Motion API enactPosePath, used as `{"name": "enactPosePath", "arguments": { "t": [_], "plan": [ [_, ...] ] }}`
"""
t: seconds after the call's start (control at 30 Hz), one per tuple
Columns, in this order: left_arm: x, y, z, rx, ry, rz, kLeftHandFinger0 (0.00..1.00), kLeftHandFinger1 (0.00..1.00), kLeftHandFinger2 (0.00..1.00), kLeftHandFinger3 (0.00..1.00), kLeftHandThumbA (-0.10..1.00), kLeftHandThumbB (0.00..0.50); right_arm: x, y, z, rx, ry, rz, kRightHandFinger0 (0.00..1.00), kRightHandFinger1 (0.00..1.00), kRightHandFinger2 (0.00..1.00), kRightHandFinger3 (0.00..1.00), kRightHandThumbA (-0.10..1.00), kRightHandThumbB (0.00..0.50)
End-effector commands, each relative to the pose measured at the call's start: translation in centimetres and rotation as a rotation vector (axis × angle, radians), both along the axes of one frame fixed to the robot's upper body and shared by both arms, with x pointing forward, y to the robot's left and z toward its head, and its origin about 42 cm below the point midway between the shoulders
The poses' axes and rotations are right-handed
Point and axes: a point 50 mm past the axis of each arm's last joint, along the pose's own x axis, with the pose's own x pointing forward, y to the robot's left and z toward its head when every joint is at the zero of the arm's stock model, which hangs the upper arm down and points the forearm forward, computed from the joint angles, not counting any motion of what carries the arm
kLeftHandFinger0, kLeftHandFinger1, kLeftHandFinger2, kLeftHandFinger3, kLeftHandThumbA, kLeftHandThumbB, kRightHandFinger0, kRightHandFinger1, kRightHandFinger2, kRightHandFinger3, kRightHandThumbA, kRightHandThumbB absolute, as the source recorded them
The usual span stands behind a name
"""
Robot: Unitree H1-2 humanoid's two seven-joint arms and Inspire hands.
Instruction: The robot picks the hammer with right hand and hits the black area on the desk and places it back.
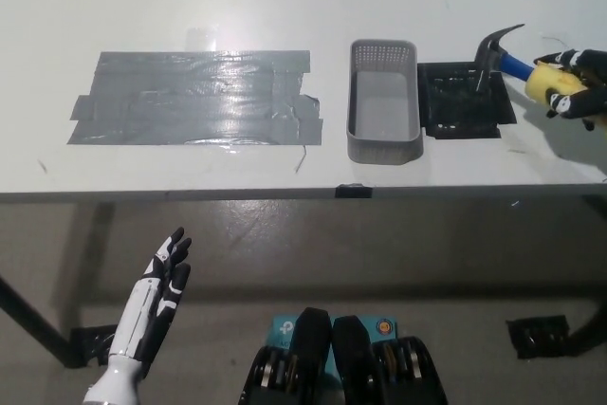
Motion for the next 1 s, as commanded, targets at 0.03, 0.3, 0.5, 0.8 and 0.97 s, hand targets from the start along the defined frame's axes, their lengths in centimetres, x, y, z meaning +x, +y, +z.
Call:
{"name": "enactPosePath", "arguments": {
  "t": [0.03, 0.3, 0.5, 0.8, 0.97],
  "plan": [
    [0.4, 0.2, 1.2, 0.006, -0.060, 0.009, 1.00, 1.00, 1.00, 1.00, 0.96, 0.000, -0.4, 0.4, 12.4, 0.095, -0.286, 0.042, 0.09, 0.54, 0.87, 1.00, -0.10, 0.095],
    [0.4, 0.2, 1.4, 0.013, -0.067, 0.003, 1.00, 1.00, 1.00, 1.00, 0.97, 0.000, -1.3, 0.0, 19.4, 0.085, -0.449, 0.072, 0.20, 0.65, 0.93, 0.98, -0.10, 0.149],
    [0.4, 0.2, 1.5, 0.015, -0.065, 0.004, 1.00, 1.00, 1.00, 1.00, 0.97, 0.000, -1.3, 0.1, 17.7, 0.120, -0.406, 0.068, 0.20, 0.63, 0.91, 0.96, -0.10, 0.180],
    [0.4, 0.2, 1.4, 0.014, -0.070, 0.006, 1.00, 1.00, 1.00, 1.00, 0.99, 0.000, -0.3, 2.1, 9.3, 0.002, -0.263, 0.091, 0.11, 0.60, 0.92, 1.00, -0.10, 0.122],
    [0.5, 0.2, 1.5, 0.020, -0.071, 0.007, 1.00, 1.00, 1.00, 1.00, 0.99, 0.000, 0.6, 2.6, 3.6, -0.021, -0.178, 0.134, 0.06, 0.57, 0.89, 1.00, -0.10, 0.125]
  ]
}}
